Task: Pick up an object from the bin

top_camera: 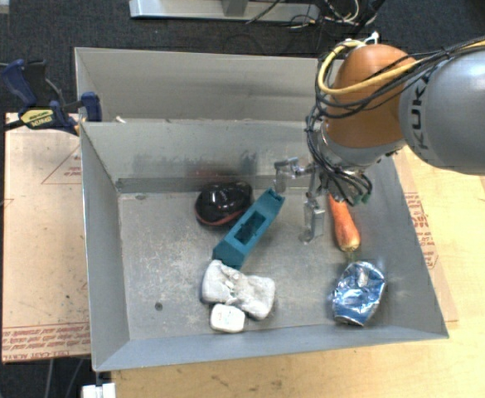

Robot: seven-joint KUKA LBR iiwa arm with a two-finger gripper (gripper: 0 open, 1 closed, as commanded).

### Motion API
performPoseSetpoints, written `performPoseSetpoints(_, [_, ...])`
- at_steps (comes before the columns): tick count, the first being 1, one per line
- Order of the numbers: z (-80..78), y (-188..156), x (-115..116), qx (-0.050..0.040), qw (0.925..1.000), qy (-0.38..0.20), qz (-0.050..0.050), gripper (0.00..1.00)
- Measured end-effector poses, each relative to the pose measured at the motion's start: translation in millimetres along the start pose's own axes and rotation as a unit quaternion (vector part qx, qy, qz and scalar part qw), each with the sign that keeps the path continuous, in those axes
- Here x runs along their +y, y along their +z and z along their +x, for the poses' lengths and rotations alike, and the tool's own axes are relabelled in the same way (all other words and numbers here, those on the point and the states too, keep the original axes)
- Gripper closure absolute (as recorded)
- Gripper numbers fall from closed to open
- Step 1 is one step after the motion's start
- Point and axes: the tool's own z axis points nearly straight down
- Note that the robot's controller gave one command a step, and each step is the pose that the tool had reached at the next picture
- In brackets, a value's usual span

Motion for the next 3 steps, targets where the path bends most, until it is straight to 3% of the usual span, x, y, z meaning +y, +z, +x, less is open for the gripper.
performPoseSetpoints(1, [-16.2,37,19,-0.0032,0.9998,0.019,0.000,0.00])
performPoseSetpoints(2, [-23.2,33,27,-0.0018,0.9998,-0.022,0.002,0.00])
performPoseSetpoints(3, [-31.3,74,72,-0.0041,0.9867,-0.162,0.001,1.00])
